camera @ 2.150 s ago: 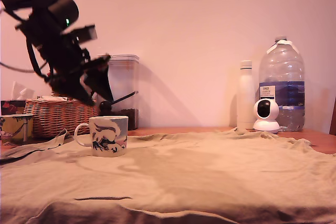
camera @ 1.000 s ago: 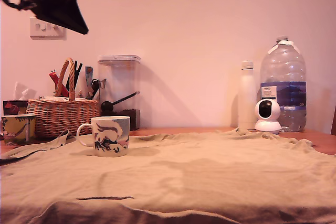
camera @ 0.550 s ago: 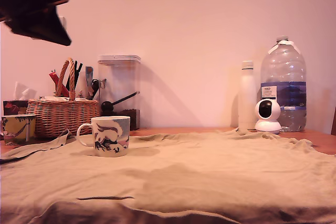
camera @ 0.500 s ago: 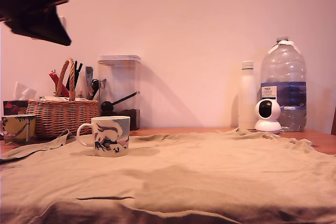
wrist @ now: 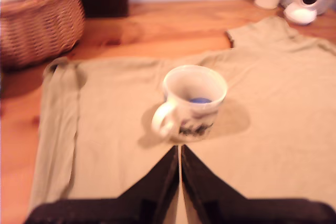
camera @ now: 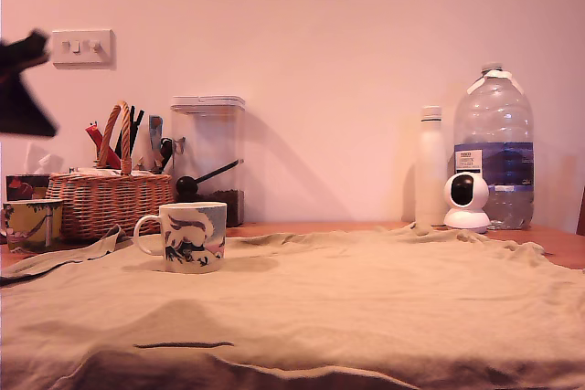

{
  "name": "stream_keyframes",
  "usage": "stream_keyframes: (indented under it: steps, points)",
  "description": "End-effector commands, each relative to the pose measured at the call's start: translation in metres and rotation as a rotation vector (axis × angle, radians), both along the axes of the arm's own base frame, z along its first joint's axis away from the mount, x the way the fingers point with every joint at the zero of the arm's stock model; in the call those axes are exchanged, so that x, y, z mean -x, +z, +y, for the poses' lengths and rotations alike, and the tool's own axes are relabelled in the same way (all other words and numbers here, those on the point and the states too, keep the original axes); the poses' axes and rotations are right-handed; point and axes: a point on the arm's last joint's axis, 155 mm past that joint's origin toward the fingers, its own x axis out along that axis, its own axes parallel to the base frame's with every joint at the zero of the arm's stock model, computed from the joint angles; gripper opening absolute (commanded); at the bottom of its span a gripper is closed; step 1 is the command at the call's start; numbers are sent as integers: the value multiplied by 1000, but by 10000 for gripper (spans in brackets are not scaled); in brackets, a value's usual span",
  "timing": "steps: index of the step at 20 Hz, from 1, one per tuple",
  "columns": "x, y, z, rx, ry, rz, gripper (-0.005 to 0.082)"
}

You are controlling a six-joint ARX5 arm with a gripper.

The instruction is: Pick up the coffee capsules on the table and drop them inside the coffee cup

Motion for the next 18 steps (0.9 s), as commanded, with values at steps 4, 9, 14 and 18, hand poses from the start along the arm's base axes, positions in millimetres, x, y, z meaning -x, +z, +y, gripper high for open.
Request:
stream_keyframes:
  steps: [4,9,14,18]
  points:
    - [24,-39,20,23,63,47,-19]
    - [47,-55,25,69,91,48,-19]
    - [62,-59,29,92,112,22,-19]
    - [70,-57,30,91,110,22,-19]
